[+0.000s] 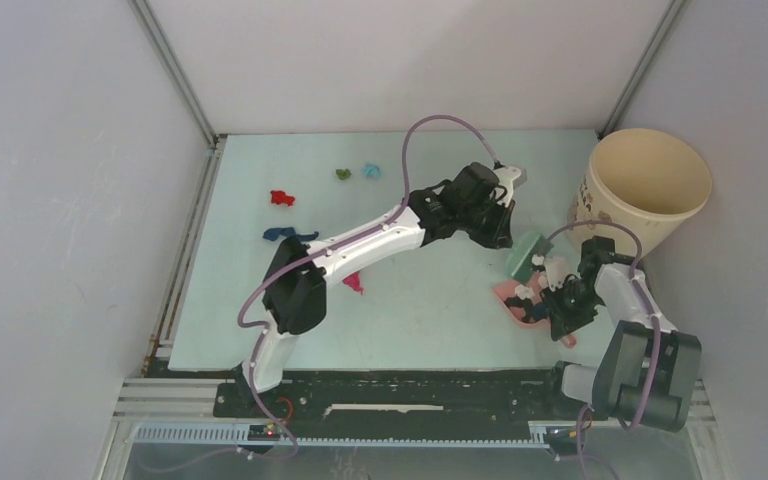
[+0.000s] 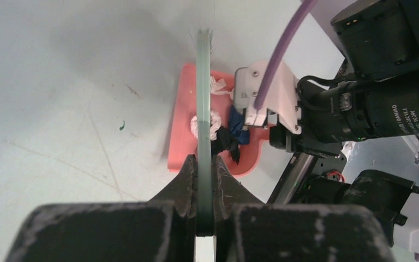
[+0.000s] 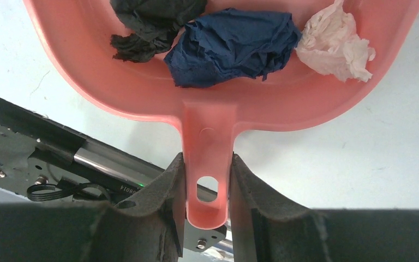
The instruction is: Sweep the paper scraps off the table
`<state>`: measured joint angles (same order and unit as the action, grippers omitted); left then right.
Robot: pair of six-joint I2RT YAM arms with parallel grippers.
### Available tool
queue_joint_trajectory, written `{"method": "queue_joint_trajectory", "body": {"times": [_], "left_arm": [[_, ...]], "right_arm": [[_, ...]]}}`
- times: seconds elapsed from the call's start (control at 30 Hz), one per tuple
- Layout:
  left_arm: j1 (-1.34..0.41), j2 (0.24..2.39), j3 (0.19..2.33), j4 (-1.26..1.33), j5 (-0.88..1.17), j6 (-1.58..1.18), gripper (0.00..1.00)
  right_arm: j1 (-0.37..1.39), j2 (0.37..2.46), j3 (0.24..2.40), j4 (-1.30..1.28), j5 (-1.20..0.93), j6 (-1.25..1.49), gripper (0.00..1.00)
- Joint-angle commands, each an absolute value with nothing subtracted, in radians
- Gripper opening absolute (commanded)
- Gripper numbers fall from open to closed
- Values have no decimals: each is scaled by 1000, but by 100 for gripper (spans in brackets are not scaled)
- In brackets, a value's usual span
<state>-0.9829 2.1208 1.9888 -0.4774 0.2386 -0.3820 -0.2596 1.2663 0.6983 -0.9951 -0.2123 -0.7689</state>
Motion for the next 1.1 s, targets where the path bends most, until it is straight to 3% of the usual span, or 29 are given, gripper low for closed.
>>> {"method": "queue_joint_trajectory", "body": {"times": [0.0, 0.33, 0.53, 0.7, 1.07], "left_arm": [[-977, 1956, 1901, -368, 205, -376, 0], [-967, 1731, 1728, -334, 53, -297, 0], [-957, 1540, 1428, -306, -59, -355, 0], [-957, 1395, 1239, -329, -25, -428, 0], [-969, 1377, 1398, -730, 26, -445, 0]], "right_arm": [[-287, 1182, 638, -962, -260, -829, 0], [-301, 1032, 655, -975, -339, -850, 0], [-298, 1000, 675, -1014, -328, -864, 0], [-291, 990, 749, -1081, -323, -877, 0], [-244, 1024, 1069, -1264, -344, -826, 0]]}}
